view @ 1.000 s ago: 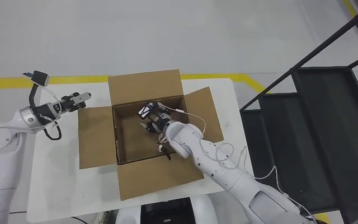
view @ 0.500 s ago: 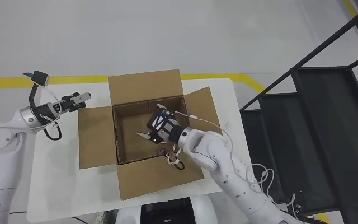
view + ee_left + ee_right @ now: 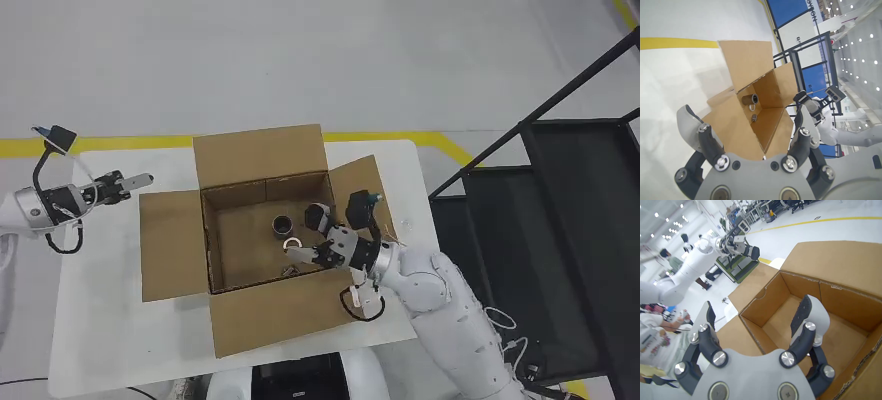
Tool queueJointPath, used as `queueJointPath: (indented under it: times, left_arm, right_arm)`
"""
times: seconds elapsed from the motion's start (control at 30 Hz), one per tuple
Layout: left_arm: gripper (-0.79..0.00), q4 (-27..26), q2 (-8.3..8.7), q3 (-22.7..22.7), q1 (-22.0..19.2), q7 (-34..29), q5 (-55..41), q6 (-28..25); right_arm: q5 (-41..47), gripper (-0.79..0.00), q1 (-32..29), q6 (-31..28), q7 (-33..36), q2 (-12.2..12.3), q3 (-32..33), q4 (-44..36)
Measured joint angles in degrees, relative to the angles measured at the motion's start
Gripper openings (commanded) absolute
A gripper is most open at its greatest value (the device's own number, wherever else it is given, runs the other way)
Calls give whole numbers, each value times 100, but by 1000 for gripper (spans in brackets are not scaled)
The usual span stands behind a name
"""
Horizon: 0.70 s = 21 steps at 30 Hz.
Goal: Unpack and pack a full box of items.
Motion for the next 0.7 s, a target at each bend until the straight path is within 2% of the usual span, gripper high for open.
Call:
queueJointPath:
  times: [0.1, 0.23, 0.7]
  left_arm:
    - [0, 145, 48, -144, 40, -71, 110, -36]
    - [0, 329, 73, -139, 64, -94, 123, -142]
    - [0, 319, 70, -64, 81, -92, 126, -124]
  right_arm:
    - [852, 0, -224, -236, 384, 98, 379, -146]
    - [1531, 0, -529, -529, 727, 209, 796, -316]
    - [1491, 0, -554, -476, 769, 222, 864, -323]
